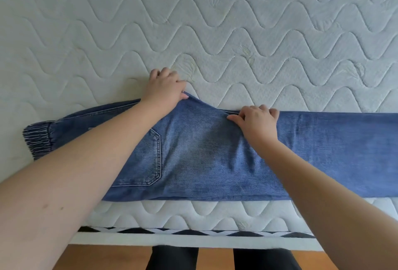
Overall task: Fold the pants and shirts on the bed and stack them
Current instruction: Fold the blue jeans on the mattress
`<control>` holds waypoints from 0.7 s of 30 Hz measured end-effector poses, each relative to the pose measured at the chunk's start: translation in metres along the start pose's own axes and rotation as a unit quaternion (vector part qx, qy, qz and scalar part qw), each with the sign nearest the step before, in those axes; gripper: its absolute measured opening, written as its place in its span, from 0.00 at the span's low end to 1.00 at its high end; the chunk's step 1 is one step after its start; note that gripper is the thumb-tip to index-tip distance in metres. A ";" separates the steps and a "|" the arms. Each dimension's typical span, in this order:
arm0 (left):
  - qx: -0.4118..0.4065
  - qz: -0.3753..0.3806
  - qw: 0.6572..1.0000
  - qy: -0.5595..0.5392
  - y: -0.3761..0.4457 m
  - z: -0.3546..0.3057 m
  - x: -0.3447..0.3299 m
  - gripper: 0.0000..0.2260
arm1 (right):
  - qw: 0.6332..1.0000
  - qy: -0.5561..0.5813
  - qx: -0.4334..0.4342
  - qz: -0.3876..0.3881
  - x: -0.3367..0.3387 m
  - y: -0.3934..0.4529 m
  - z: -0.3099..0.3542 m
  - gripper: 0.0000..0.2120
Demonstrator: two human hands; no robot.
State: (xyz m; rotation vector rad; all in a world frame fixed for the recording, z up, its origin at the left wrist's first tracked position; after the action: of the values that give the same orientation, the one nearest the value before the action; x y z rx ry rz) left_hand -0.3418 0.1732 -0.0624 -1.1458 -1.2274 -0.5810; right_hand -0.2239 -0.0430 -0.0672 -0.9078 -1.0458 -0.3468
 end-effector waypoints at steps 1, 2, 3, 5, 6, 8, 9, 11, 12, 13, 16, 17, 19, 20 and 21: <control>0.011 -0.019 1.000 -0.021 -0.002 0.003 0.001 0.14 | 1.000 -0.010 0.006 -0.018 -0.001 -0.003 0.002 0.22; 0.025 -0.026 0.998 -0.046 -0.004 0.007 0.002 0.15 | 0.999 -0.015 0.011 -0.036 -0.001 -0.006 0.003 0.21; 0.038 -0.021 0.997 -0.070 -0.005 0.010 0.000 0.15 | 0.998 -0.015 0.014 -0.052 -0.002 -0.009 0.003 0.20; 0.049 -0.001 0.993 -0.104 -0.006 0.013 -0.003 0.15 | 0.997 -0.004 0.020 -0.075 -0.001 -0.010 -0.002 0.19; 0.051 0.004 0.992 -0.118 -0.005 0.016 -0.003 0.15 | 0.996 0.001 0.020 -0.086 0.001 -0.009 -0.007 0.19; 0.056 0.009 0.988 -0.142 -0.006 0.020 -0.001 0.16 | 0.993 0.009 0.004 -0.114 0.008 -0.008 -0.022 0.17; 0.058 0.009 0.988 -0.143 -0.006 0.022 -0.001 0.15 | 0.991 0.018 -0.015 -0.130 0.012 -0.007 -0.032 0.16; 0.057 -0.005 0.990 -0.126 -0.008 0.021 0.002 0.14 | 0.985 0.054 -0.051 -0.157 0.020 -0.010 -0.046 0.14; 0.056 -0.018 0.991 -0.119 -0.011 0.019 0.004 0.12 | 0.982 0.075 -0.055 -0.167 0.023 -0.012 -0.048 0.13; 0.058 -0.031 0.991 -0.116 -0.013 0.015 0.005 0.11 | 0.980 0.093 -0.046 -0.172 0.024 -0.014 -0.048 0.12; 0.090 -0.060 0.986 -0.127 -0.025 0.008 0.004 0.07 | 0.985 0.116 0.027 -0.122 0.019 -0.018 -0.040 0.14; 0.105 -0.068 0.984 -0.129 -0.029 0.007 0.004 0.06 | 0.987 0.117 0.053 -0.096 0.017 -0.019 -0.040 0.16; 0.134 -0.081 0.979 -0.131 -0.035 0.007 0.005 0.05 | 0.987 0.113 0.094 -0.069 0.016 -0.022 -0.043 0.18; 0.147 -0.083 0.977 -0.132 -0.037 0.007 0.005 0.06 | 0.986 0.108 0.109 -0.069 0.017 -0.023 -0.046 0.18; 0.162 -0.081 0.974 -0.133 -0.038 0.007 0.005 0.07 | 0.985 0.102 0.115 -0.077 0.019 -0.024 -0.048 0.17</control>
State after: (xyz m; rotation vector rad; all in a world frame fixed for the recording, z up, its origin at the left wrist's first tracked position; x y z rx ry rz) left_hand -0.3765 0.1666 -0.0449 -0.8695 -1.5933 -0.3356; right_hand -0.2016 -0.0921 -0.0492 -0.5732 -0.9459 -0.4302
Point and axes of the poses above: each hand's wrist, its own y-axis towards the middle knuckle, its own x-axis out of the back of the hand, z = x × y, the point moved 8 cm from there along y, towards the middle knuckle
